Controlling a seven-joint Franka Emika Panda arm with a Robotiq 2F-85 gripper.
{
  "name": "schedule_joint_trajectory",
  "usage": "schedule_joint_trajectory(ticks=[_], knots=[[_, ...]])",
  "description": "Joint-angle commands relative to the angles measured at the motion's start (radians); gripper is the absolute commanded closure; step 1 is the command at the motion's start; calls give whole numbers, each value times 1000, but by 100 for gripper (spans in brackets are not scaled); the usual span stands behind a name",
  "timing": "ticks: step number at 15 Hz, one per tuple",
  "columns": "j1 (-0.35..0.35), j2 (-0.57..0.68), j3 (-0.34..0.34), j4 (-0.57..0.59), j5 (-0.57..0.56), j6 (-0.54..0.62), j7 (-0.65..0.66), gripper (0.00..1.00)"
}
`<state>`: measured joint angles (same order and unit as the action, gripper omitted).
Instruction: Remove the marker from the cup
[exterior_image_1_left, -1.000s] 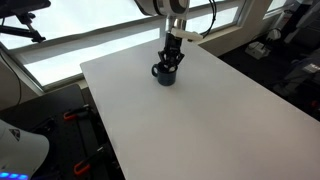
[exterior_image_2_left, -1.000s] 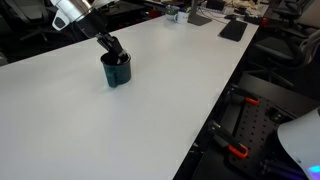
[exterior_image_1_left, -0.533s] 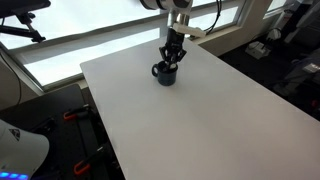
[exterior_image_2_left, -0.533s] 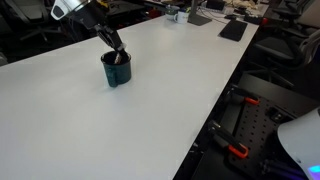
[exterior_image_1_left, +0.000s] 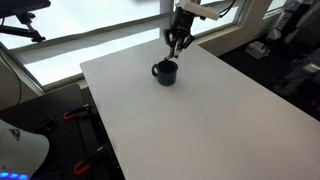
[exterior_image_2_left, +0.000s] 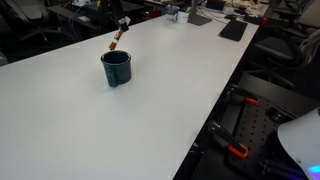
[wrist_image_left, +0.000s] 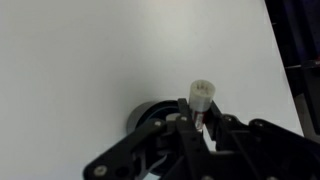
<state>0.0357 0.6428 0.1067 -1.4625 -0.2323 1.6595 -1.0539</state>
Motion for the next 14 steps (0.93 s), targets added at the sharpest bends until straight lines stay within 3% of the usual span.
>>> schedule_joint_trajectory(ticks=[1,6,14], knots=[[-71,-93,-5,-65,93,-2,12,95],[-189,-67,-7,-62,305,-18,-41,95],[-225,32,-40,-82,377,9,16,95]])
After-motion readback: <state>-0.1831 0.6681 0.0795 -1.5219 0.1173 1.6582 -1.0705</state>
